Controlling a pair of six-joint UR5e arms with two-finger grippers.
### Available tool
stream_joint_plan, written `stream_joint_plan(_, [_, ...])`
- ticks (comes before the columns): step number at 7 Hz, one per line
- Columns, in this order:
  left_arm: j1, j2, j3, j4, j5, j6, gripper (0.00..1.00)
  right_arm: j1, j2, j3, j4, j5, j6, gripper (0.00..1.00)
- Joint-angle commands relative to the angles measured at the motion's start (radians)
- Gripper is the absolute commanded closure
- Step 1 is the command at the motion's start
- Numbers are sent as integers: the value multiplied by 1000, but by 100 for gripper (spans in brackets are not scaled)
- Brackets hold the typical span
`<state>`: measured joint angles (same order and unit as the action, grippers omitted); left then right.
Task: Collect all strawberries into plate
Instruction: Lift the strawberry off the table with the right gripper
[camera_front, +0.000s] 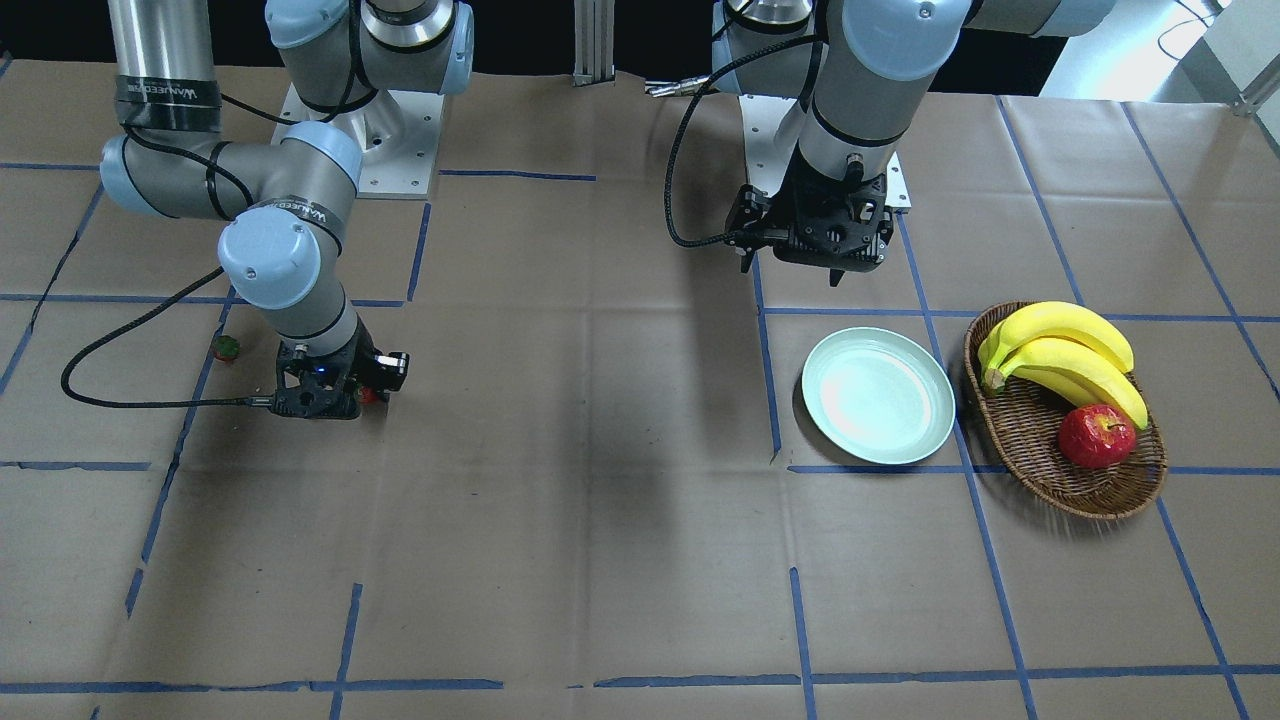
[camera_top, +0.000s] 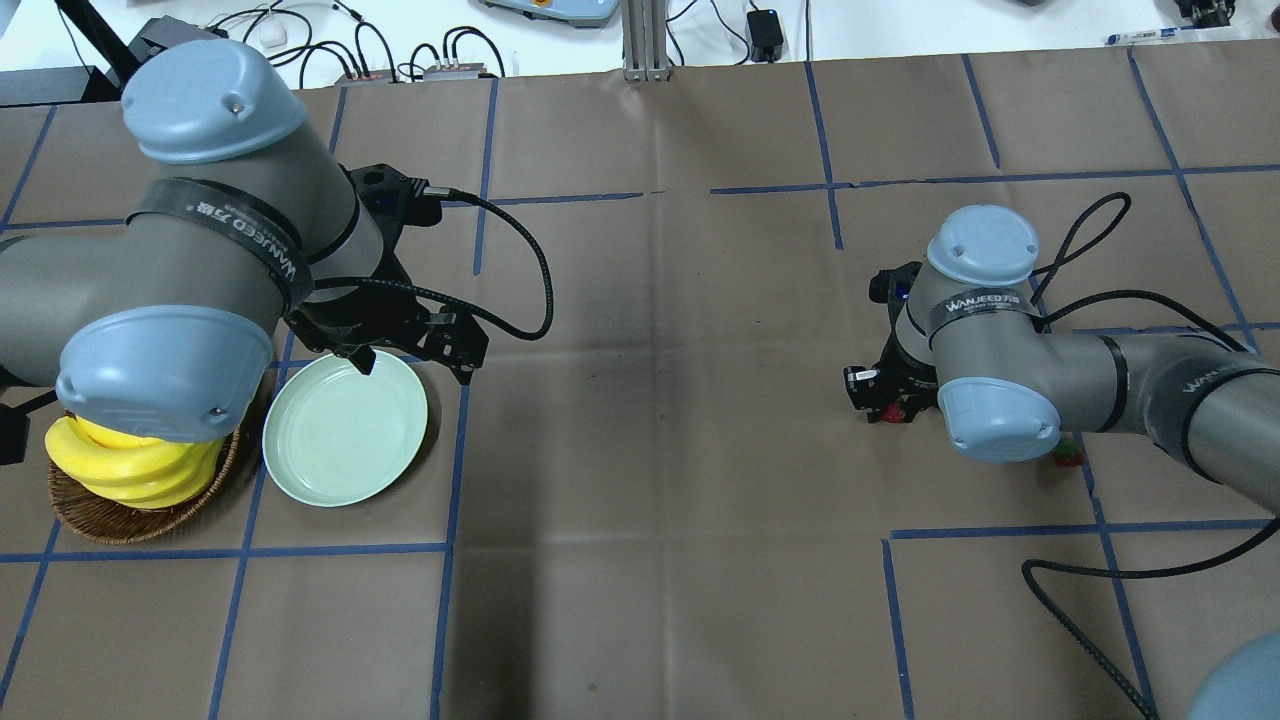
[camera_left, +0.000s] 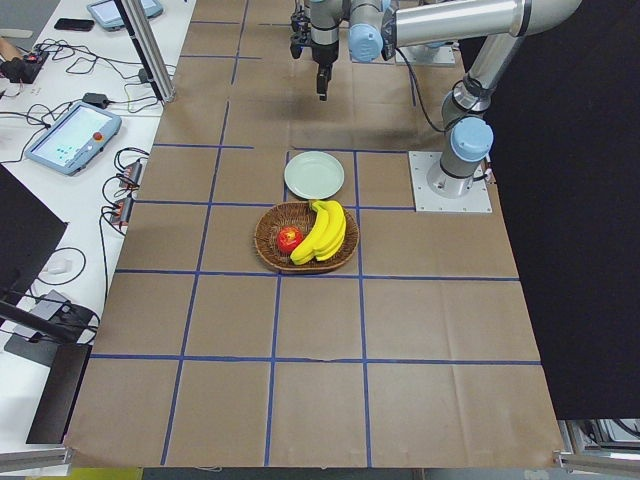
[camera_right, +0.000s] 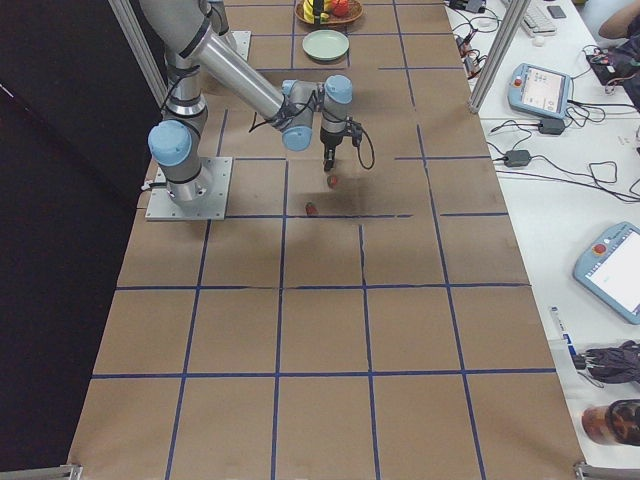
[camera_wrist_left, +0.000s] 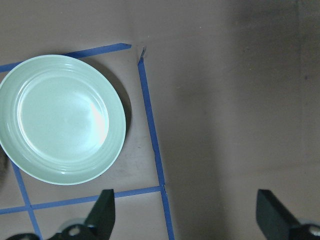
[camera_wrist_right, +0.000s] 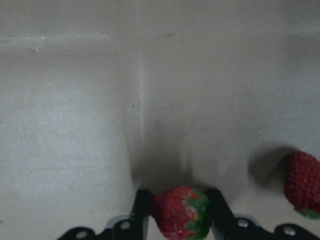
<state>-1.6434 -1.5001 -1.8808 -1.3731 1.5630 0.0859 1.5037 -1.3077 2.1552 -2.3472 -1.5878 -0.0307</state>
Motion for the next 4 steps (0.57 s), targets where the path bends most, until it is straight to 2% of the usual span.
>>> stream_joint_plan(1, [0,-5,0,0,0,-2,0,-2,-13,-8,2,0,0,90])
stream_joint_plan(2, [-1,-2,-1,0,0,0,0,-2,-16,-18,2,0,0,91])
stream_joint_plan(3, [0,-3,-3,2,0,0,0,1,-30,-70,62,0,1,91])
stream_joint_plan(4, [0,3,-3,0,0,2,0,18,-53,-163,180,5,6,91])
